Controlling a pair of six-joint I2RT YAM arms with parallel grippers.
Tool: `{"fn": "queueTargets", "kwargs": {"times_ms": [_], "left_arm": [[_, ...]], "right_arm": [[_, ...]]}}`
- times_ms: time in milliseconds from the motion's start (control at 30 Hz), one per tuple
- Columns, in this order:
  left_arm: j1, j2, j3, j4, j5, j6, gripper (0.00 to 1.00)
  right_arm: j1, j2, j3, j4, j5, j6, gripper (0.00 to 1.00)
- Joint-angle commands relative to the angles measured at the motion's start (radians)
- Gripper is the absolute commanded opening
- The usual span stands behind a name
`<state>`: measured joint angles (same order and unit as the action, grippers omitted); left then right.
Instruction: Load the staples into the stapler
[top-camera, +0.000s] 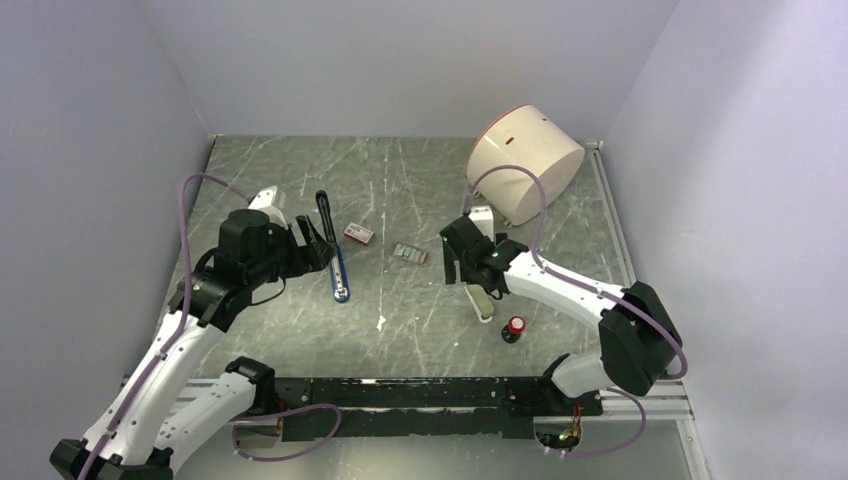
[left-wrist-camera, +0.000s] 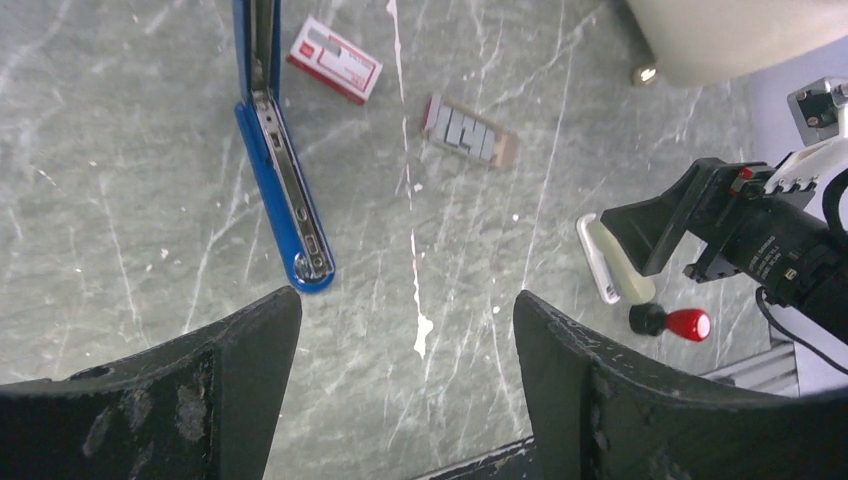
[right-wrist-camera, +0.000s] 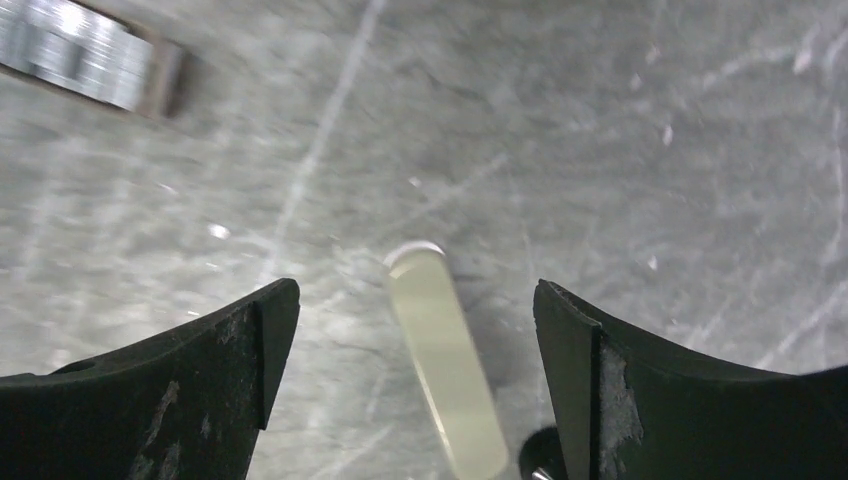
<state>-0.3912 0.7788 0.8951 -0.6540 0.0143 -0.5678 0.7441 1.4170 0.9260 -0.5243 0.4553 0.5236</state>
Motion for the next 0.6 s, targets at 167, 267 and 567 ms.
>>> {"fn": "queueTargets", "kwargs": {"times_ms": [167, 267, 567], "left_arm": [[-0.006, 0.0, -0.1, 0.095, 0.172, -0.029, 0.84], [-0.006, -0.009, -0.112, 0.088, 0.178, -0.035, 0.84], [-0.006, -0.019, -0.133, 0.093, 0.203, -0.035, 0.85]], "right_arm": [[-0.052, -0.056, -0.125, -0.057, -0.054, 0.079, 0.88], [-0.053, -0.06, -0.16, -0.025, -0.137, 0.089, 0.84], [-0.055, -0.026, -0.214, 0.028, -0.213, 0.098, 0.73]]}}
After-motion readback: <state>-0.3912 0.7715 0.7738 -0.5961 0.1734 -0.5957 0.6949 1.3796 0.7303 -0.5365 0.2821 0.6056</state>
